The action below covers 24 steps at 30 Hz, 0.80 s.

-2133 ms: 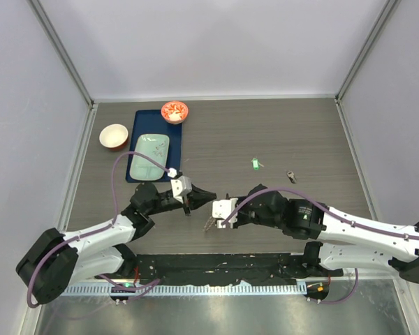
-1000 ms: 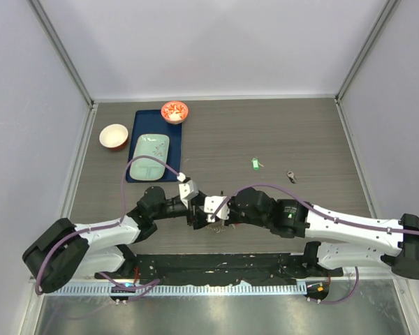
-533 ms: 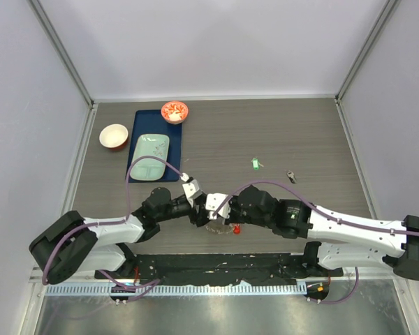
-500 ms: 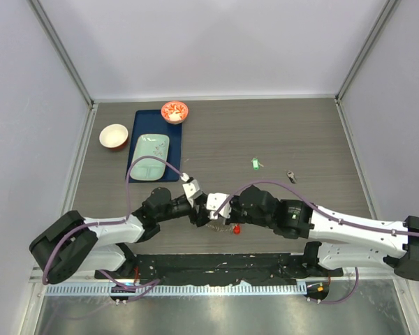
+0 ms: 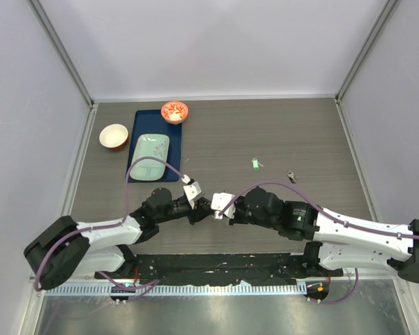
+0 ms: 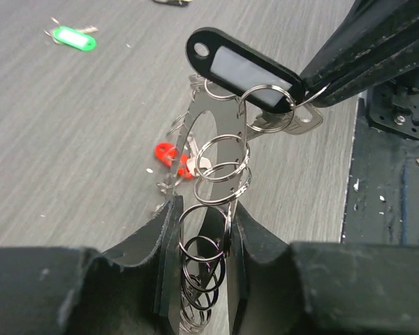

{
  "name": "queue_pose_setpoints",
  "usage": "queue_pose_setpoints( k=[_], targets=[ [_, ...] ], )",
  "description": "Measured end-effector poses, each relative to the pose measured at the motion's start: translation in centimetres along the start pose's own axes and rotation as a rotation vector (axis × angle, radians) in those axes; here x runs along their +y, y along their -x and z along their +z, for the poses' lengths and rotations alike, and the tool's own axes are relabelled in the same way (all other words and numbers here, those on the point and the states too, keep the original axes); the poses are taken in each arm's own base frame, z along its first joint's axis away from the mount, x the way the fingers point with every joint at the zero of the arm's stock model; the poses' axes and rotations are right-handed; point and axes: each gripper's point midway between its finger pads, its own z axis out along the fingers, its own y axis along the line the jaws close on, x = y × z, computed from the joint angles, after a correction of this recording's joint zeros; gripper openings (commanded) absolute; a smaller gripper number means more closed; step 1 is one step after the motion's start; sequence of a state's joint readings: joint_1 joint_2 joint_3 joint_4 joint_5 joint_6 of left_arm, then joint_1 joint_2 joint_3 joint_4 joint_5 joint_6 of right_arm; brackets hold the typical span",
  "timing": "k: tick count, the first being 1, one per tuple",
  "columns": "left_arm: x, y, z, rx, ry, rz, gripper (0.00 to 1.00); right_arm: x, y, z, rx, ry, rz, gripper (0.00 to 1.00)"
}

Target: Put the keys on the keyring

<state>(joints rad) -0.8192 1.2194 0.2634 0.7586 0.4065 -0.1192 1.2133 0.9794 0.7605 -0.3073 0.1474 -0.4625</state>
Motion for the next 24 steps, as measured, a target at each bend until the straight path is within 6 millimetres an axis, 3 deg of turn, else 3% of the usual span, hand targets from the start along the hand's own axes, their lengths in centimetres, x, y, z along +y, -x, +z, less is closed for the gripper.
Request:
queue_pose_setpoints(
  k=[5,8,13,15,24],
  targets=[
    [1.0,2.3,-1.2,-0.017,0.073,0.128,0.00,-0.5,0.6,-0.8,-0.028,-0.025,0.054,0.05],
    [1.5,4.5,-2.0,-0.040,0.115,0.234,0.00,-1.1,1.1,-1.3,-0.053,-0.060,0.112,0.13],
    [3.2,6.6,-3.3,-0.038,0.213,0.369,0.00,-0.9,1.2,-1.5,-0.065,-0.076,0.228,0.41],
    [4.2,7.1,-3.7,-0.021,0.259,0.406,0.00,-0.6,0.5,-1.4,-0.045,-0.078,0.263,0.48],
    [5.3,7.3,-4.6,0.045,0.321,0.494,0.00,-0.8,-1.8,-1.3,-0.062,-0.169,0.355,0.56]
  ],
)
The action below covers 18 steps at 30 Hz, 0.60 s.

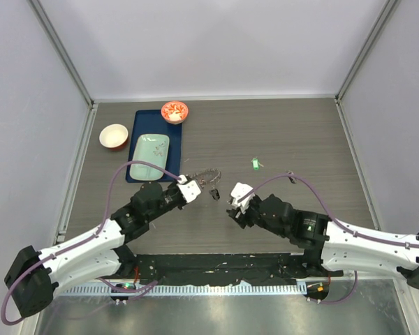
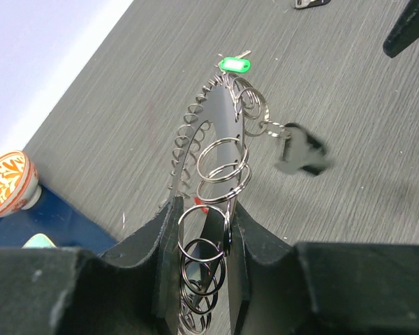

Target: Put the keys on the keyring

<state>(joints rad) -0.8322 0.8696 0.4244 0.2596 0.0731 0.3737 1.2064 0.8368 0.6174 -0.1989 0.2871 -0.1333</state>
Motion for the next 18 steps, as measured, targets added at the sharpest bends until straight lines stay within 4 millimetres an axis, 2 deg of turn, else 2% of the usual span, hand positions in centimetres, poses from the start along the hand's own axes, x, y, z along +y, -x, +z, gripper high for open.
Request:
queue_pose_setpoints(
  k=[6,8,14,18],
  targets=[
    [-0.2,0.4,-0.3,0.007,-0.010,0.009,0.00,-0.4,-1.1,0.1,-0.198,-0.032,0.073,0.67],
    [-0.1,0.7,-0.3,0.005,-0.009,0.011,0.00,-0.5,-1.2,0.2,-0.242,-0.037,0.090,0.68],
    [0.0,1.5,-0.2,-0.009,-0.012,0.014,0.00,-1.6,0.6,0.8,-0.376,-0.042,0.145,0.69],
    [-0.1,1.8,-0.3,-0.016,-0.014,0.010,0.00,-3.1,0.7,1.5,-0.431,-0.041,0.193,0.69]
  ],
)
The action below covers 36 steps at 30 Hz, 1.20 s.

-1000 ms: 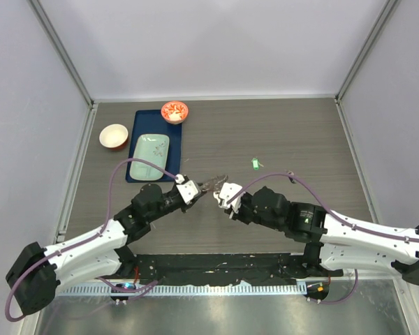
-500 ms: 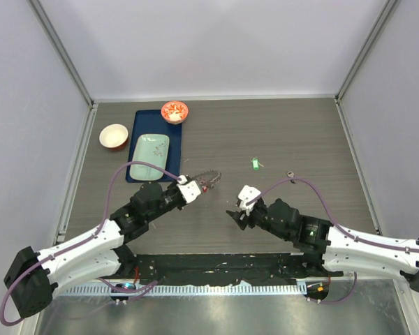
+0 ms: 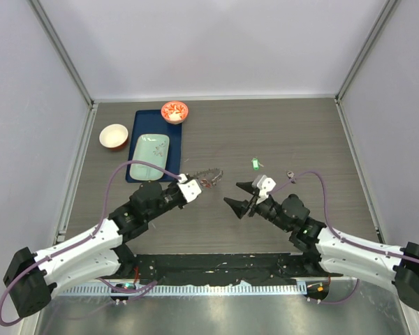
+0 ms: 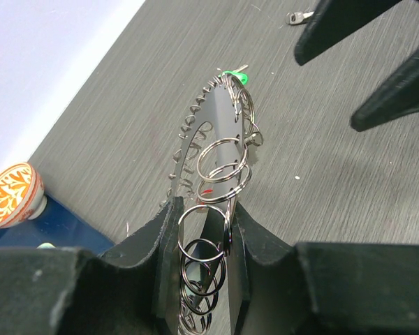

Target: Put the keys on the keyring

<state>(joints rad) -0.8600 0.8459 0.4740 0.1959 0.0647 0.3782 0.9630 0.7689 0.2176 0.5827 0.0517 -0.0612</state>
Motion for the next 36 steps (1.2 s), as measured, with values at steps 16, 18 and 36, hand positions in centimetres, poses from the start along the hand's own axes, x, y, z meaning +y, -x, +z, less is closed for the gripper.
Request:
queue_pose_setpoints(
  k=[16,18,36],
  targets=[
    [-1.1,-0.2,0.4,0.003,-0.043,-0.035,0.00,1.7,-1.9,3.2,-0.023,0.171,0.094,0.67],
    [-1.2,-0.2,0.4,0.003,-0.048,-0.039,0.00,1.6,-1.9,3.6,-0.028,0.173,0.098,0.65],
    [-1.4,-6.1,4.4,0.162,-0.017,0.021,0.03,2.0,-3.8,4.0,0.091,0.210,0.164,0.15]
  ],
)
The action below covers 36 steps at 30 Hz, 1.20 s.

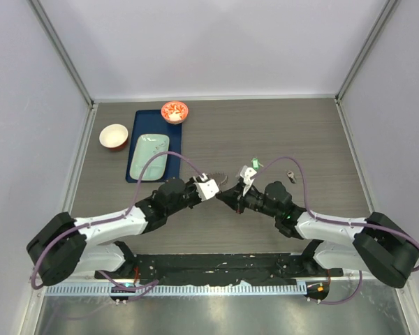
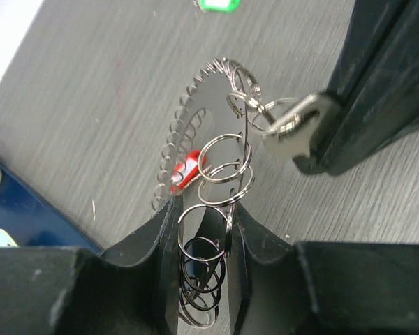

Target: Put the keys on the keyring

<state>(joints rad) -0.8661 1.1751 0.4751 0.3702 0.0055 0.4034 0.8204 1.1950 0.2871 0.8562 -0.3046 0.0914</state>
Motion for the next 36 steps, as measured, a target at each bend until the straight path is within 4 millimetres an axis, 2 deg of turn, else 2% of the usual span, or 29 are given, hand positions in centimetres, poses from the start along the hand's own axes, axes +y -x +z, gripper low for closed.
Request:
queue_pose_setpoints(
  k=[2,3,4,5,8,11,14,19,20,26,31,32,36],
  targets=[
    [-0.3,-1.5,0.5,0.049,-0.005,0.013,0.03,-0.5,-0.9,-0.4,0.065,-0.034,0.027,0.28],
    [-0.4,-2.0,0.8,0.068,-0.007,0.019,0.04,-0.7,-1.3,-0.5,0.097,-0.048,0.042,0.43],
    [-0.5,-2.4,1.0,0.085,-0.008,0.023,0.05,-0.7,-1.7,-0.8,0.128,-0.056,0.055,0.50],
    [-0.5,-2.7,1.2,0.099,-0.008,0.024,0.05,-0.7,-2.0,-1.0,0.151,-0.062,0.070,0.61],
    [-0.7,-3.3,1.4,0.130,-0.015,0.018,0.10,-0.8,-2.3,-2.1,0.206,-0.104,0.106,0.76],
    [-1.2,-3.9,1.2,0.157,-0.029,-0.005,0.18,-1.6,-2.0,-3.7,0.231,-0.197,0.142,0.85],
    [-2.4,-4.1,1.0,0.174,-0.058,-0.021,0.23,-3.0,-0.8,-5.3,0.232,-0.325,0.172,0.90],
    [-4.9,-3.5,1.2,0.201,-0.128,-0.040,0.43,-5.0,1.9,-7.6,0.197,-0.504,0.199,0.94],
    [-5.6,-3.3,1.4,0.209,-0.145,-0.044,0.50,-5.4,2.6,-8.1,0.182,-0.540,0.208,0.95],
    [-7.8,-3.6,1.0,0.261,-0.180,-0.125,0.70,-6.7,4.1,-10.4,0.125,-0.673,0.239,0.95],
    [-7.0,-3.1,0.5,0.269,-0.113,-0.230,0.84,-8.0,4.3,-12.2,0.115,-0.789,0.249,0.95],
    [-6.6,-2.8,0.4,0.267,-0.086,-0.254,0.88,-8.2,4.2,-12.5,0.118,-0.810,0.247,0.95],
    [-4.1,-1.0,0.7,0.260,0.017,-0.373,0.95,-8.9,4.0,-13.3,0.137,-0.868,0.238,0.96]
  ],
)
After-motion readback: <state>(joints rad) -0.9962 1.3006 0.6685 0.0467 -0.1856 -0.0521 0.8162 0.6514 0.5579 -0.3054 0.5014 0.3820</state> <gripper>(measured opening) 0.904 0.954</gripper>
